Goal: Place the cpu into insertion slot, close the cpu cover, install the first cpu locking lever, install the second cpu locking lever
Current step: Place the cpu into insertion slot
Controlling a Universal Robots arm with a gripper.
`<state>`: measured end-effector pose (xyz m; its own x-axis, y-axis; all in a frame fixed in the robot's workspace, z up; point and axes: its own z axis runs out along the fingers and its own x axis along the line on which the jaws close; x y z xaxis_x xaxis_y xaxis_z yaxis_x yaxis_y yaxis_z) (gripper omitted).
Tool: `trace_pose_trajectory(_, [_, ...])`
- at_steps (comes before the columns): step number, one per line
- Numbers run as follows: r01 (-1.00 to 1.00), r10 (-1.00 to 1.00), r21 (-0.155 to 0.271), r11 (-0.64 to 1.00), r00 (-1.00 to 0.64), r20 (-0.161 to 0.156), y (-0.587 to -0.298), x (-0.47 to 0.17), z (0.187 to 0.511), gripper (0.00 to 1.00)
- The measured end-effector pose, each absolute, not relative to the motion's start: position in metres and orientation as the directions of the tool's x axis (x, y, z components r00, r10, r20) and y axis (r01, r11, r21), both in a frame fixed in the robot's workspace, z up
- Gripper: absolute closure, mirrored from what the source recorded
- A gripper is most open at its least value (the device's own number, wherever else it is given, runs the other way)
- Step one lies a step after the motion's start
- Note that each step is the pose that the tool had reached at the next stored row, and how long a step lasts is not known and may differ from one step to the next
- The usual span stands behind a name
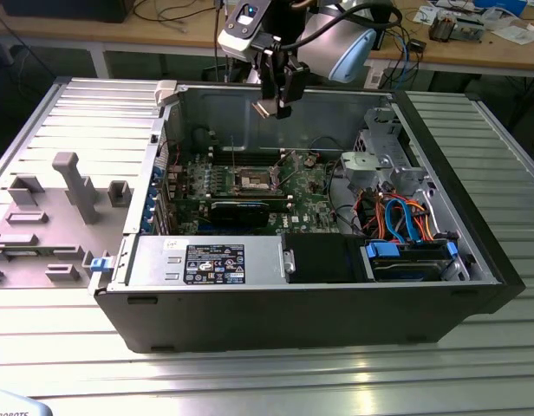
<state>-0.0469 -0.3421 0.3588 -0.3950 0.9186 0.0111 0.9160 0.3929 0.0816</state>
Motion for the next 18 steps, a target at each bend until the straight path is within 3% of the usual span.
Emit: trace_pose_trajectory(18, [0.923,0.926,0.081,0.376,-0.378,0.010,-0.3420,-0.0469,0.3588,0.46])
